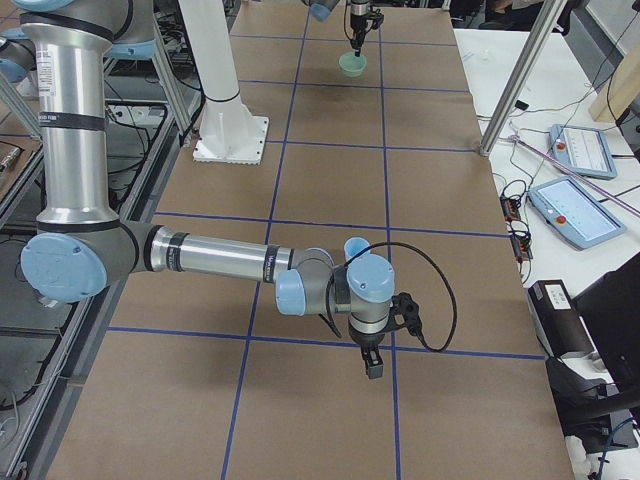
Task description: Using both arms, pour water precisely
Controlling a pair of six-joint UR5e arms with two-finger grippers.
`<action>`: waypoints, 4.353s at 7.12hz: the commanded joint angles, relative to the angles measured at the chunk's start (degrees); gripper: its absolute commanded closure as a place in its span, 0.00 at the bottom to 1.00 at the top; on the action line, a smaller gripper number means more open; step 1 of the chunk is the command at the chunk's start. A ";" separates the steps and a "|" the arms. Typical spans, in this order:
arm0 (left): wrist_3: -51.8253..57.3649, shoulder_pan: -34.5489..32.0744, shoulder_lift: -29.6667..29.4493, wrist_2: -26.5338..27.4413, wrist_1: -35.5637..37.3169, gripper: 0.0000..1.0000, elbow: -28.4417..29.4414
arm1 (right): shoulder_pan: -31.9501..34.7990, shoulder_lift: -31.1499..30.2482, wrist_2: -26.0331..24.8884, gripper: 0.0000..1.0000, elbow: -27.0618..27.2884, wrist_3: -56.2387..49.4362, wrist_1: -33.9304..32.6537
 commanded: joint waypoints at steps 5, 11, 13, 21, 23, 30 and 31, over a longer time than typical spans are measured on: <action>10.48 -6.07 0.20 -6.02 -10.85 1.00 14.11 | 0.00 0.09 0.09 0.00 0.15 0.03 0.06; 10.48 -15.25 -0.16 -8.55 -10.77 0.01 12.80 | 0.00 0.27 1.57 0.00 -0.89 0.30 -0.03; 11.52 -23.70 -0.16 -9.18 -6.83 0.01 11.05 | 0.00 0.10 1.49 0.00 -1.16 0.21 -0.03; 26.82 -35.08 4.59 -6.63 16.49 0.00 12.26 | 0.00 0.27 1.23 0.00 -2.04 0.21 0.06; 26.91 -35.08 4.68 -6.45 16.57 0.00 12.18 | 0.00 0.36 1.23 0.00 -2.04 0.21 0.06; 27.44 -34.64 7.22 -6.45 16.40 0.00 11.30 | 0.00 0.27 1.32 0.00 -2.83 0.21 0.50; 27.44 -34.64 7.40 -6.45 16.31 0.00 11.04 | -0.17 0.18 1.32 0.00 -3.09 0.21 0.50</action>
